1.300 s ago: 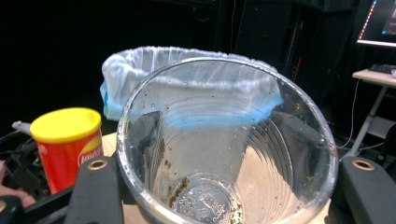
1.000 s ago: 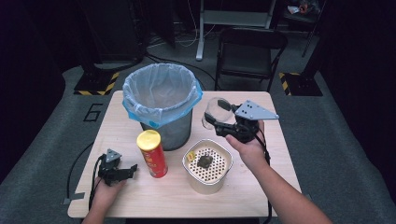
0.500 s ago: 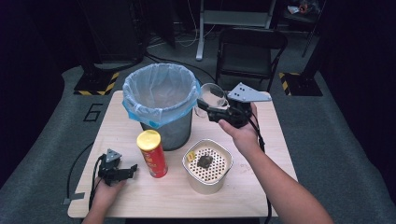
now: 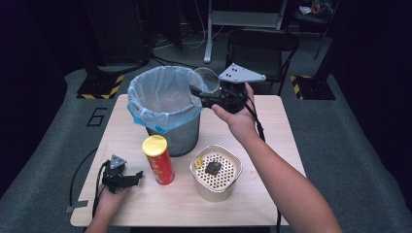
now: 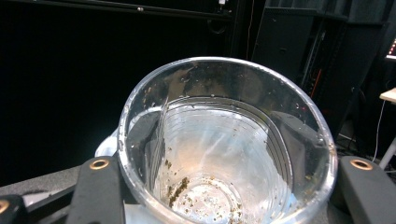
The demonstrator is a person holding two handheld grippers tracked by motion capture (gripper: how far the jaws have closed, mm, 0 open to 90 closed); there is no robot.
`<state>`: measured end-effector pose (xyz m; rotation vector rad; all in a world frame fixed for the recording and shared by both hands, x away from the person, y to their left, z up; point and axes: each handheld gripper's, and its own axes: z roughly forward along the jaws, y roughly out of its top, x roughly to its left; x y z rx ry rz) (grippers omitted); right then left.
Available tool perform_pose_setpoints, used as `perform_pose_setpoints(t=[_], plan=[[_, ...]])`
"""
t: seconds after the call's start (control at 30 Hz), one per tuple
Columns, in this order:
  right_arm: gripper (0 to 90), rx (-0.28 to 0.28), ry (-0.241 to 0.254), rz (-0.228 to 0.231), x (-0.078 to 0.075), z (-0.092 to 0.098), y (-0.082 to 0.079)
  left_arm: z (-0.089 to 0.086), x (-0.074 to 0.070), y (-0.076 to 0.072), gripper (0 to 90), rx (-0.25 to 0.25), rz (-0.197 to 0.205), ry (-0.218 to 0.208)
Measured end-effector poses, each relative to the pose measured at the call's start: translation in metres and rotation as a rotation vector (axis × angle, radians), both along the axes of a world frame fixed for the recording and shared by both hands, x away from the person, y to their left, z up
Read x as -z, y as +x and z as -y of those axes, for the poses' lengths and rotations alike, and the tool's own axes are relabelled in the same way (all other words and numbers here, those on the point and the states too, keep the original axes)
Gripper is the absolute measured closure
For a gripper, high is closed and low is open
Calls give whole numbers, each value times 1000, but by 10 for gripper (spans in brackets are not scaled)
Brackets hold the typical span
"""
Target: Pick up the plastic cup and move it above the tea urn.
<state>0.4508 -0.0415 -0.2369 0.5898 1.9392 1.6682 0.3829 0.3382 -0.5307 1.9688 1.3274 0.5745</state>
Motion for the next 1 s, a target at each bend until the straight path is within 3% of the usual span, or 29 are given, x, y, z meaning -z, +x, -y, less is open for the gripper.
perform_pose_setpoints(t=[0.33,0.67,1.0], plan=[[353,4,-6,-14,-13,-31,22,1,0,0,137,-6,6,-7],[328,29,-31,-53,1,-52,41,0,-1,0,137,2,-4,-1],[287,19,-41,-88,11,-66,51,0,-1,0,137,0,-5,-4]])
